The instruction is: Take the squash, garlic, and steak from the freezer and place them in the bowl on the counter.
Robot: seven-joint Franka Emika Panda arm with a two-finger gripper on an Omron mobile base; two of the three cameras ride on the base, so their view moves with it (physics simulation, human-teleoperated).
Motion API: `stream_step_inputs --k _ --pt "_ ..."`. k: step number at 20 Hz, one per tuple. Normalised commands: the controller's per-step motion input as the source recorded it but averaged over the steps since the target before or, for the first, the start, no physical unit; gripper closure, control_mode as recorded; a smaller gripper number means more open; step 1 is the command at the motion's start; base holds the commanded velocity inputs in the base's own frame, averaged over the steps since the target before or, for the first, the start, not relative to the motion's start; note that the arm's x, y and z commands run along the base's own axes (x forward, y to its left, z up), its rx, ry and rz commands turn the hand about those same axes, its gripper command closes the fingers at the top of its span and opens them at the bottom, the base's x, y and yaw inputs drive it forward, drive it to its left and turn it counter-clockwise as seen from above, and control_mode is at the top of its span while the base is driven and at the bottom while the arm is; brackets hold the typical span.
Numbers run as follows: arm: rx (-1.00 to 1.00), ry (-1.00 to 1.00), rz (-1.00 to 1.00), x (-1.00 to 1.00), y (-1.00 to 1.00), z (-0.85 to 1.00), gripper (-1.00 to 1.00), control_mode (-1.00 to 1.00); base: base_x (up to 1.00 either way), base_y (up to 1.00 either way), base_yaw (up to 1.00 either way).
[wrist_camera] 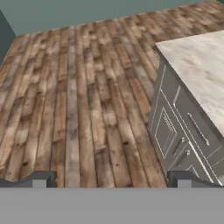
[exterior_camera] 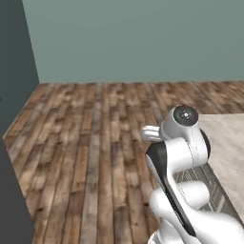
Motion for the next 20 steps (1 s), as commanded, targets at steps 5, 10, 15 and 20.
stream_step_inputs --k 5,10,15,20 --pt "0.00 0.00 0.00 0.00 0.00 0.00 -1.00 1.00 1.00 0.03 0.48" --pt "0.00 0.00 0.00 0.00 0.00 0.00 -1.00 1.00 0.82 0.14 0.61" --pt "0.00 0.00 0.00 0.00 0.00 0.00 -1.00 1.00 0.04 0.32 0.82" --pt "0.00 0.00 0.00 0.00 0.00 0.00 -1.00 1.00 0.00 0.33 0.89"
